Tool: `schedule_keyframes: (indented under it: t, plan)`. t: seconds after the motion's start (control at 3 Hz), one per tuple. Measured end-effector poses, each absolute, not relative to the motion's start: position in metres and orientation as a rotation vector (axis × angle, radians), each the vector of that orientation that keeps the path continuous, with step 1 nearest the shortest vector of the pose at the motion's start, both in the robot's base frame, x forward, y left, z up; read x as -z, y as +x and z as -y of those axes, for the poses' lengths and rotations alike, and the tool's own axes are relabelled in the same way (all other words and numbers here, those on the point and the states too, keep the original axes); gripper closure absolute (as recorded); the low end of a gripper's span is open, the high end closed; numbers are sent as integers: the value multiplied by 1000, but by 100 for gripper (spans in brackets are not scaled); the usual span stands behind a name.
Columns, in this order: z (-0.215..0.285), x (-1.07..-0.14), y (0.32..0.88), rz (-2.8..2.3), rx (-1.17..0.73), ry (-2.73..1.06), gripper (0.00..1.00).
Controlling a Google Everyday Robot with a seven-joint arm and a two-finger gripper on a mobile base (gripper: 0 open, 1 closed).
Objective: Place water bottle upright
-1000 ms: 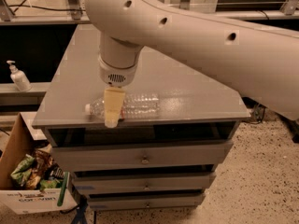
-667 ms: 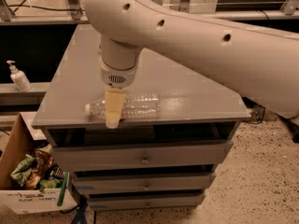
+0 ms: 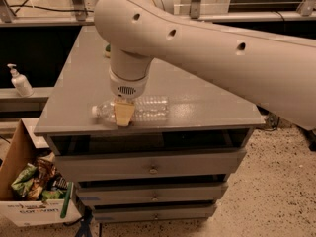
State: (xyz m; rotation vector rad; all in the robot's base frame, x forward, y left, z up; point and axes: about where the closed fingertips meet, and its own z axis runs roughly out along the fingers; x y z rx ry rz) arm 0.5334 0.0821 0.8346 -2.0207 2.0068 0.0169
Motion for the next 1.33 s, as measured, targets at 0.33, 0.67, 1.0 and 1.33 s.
schedule_keyframes:
  t: [0.33,0.67,1.0,1.33]
  plan:
    - [-78,-828,529,-2032,-19,-2014,61]
    - [-71,-828,526,-2053,-15,-2000,85]
    - [-74,-845,529,-2011,-31,-1983,100]
    - [-89,-875,540,-1911,-69,-1961,100]
